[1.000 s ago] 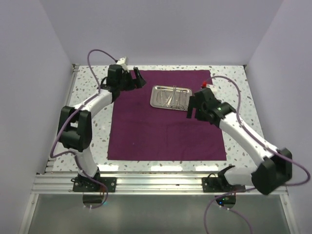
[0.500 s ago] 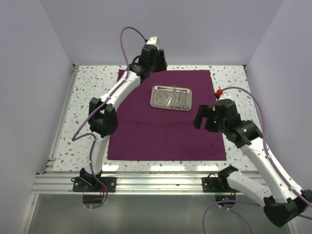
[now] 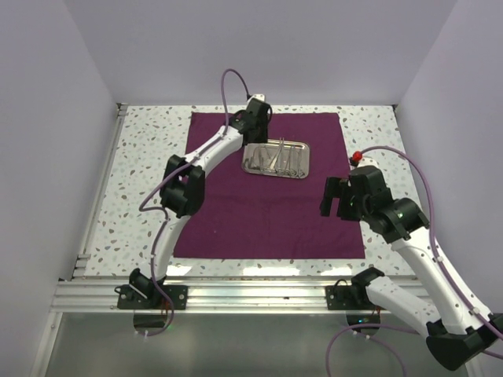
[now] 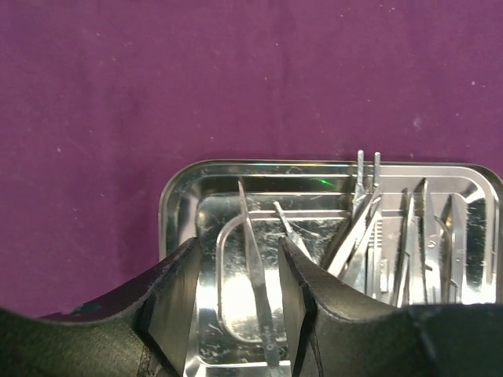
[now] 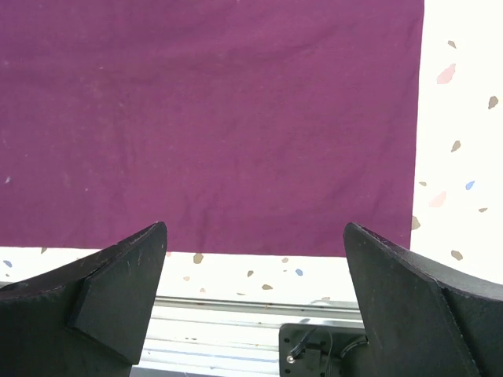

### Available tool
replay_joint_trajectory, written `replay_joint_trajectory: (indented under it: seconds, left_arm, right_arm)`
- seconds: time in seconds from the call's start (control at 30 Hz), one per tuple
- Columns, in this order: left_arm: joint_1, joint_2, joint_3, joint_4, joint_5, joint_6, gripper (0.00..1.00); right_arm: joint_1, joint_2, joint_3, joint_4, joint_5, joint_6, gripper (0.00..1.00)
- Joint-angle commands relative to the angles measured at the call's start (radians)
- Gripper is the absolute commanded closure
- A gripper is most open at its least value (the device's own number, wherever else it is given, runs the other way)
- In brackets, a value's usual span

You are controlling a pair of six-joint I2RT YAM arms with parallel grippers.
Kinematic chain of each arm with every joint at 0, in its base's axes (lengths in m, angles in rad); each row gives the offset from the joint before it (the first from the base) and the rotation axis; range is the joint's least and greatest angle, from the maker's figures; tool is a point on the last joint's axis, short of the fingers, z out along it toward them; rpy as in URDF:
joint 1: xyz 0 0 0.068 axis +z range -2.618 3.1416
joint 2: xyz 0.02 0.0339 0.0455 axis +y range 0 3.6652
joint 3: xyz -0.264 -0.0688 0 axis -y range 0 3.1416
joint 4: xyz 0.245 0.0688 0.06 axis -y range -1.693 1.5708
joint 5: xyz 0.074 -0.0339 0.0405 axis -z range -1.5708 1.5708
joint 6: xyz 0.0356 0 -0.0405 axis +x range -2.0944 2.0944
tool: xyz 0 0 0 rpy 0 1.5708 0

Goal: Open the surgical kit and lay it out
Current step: Pick up the medical item from the container.

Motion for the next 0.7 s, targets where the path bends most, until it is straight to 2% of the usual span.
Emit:
replay_joint_trajectory:
  seconds: [0.0,0.5,0.67]
  left_arm:
    - [0.007,-0.002,0.002,0.024,-0.037,0.058,0.52]
    - [0.007,0.104,0.005,0.052,0.015,0.067,0.53]
    - [0.007,0.127,0.021,0.035,0.011,0.066,0.79]
  right_arm:
    - [0.001,0.012,0.009,-0.012,0.032,0.015,0.02]
    - [0.0,0.085,0.029,0.005,0.052,0.021,0.02]
    - [0.0,0.091,0.029,0.005,0.052,0.006,0.02]
